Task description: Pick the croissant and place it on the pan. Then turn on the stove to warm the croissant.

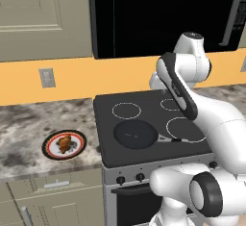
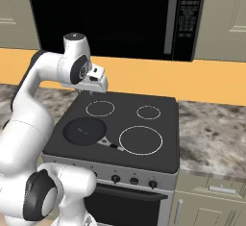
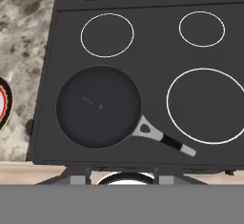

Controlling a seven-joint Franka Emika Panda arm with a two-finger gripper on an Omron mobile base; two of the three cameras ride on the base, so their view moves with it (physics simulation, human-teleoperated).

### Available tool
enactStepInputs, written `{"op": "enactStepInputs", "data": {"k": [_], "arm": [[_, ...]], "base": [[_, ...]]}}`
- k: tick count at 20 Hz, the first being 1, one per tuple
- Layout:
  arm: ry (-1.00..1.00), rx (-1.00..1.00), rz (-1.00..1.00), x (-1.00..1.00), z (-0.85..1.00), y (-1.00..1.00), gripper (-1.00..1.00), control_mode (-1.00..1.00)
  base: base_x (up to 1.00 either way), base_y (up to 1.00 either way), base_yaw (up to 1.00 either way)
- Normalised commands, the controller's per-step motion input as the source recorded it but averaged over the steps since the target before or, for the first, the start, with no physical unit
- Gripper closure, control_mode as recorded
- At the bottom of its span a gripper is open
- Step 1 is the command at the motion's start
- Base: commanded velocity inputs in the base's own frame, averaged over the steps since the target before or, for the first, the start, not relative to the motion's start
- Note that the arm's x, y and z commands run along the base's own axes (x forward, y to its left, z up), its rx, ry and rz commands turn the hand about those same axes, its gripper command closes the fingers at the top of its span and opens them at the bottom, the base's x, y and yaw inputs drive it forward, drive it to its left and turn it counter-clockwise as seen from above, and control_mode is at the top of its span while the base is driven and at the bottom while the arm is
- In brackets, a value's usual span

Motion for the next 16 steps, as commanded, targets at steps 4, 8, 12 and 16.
{"op": "enactStepInputs", "data": {"k": [4,8,12,16], "arm": [[-0.04,0.0,0.04,-0.01,0.0,0.07,-1.0,-1.0],[-0.04,0.0,0.13,-0.04,0.0,0.28,-1.0,-1.0],[-0.09,0.0,0.16,-0.04,0.0,0.35,-1.0,-1.0],[-0.12,0.0,0.12,-0.11,-0.05,0.4,-1.0,-1.0]], "base": [[0.0,0.0,0.0],[0.0,0.0,0.0],[0.0,0.0,0.0],[0.0,0.0,0.0]]}}
